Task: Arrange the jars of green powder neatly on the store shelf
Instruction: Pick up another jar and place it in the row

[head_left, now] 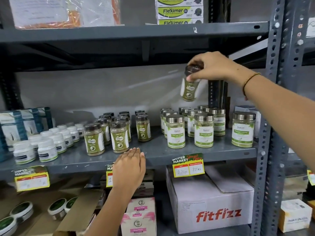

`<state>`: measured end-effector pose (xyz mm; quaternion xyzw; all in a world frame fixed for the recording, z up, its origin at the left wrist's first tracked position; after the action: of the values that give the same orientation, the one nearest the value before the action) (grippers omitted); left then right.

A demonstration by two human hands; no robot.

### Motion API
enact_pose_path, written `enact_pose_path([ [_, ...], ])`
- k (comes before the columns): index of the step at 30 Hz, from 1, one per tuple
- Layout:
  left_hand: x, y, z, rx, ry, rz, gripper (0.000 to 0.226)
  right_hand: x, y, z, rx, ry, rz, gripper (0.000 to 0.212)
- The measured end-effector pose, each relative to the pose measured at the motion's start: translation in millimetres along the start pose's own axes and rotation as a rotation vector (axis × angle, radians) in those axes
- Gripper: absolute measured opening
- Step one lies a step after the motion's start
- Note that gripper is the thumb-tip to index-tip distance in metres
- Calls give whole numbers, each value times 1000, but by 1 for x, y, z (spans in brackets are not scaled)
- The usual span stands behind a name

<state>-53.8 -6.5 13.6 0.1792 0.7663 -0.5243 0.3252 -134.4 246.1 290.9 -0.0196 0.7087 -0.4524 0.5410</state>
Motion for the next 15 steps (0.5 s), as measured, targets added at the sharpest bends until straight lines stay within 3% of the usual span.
enact_pose_path([
  [8,-1,1,-1,-1,8,-29,44,78,-24,58,-35,-468,124,50],
  [15,-2,0,-1,-7,7,-59,37,147,-27,80,-116,-343,455,53],
])
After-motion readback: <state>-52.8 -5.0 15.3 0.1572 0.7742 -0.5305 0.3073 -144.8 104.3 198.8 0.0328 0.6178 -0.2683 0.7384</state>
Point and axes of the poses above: each hand's wrist, its own y-axis away from the middle knuckle, its own x-axis out of the palm, z = x × y, the point moved 5 cm from there along -y, towards the middle knuckle, and after that the axes turned 13 degrees about -x, right-handed, at the moved point
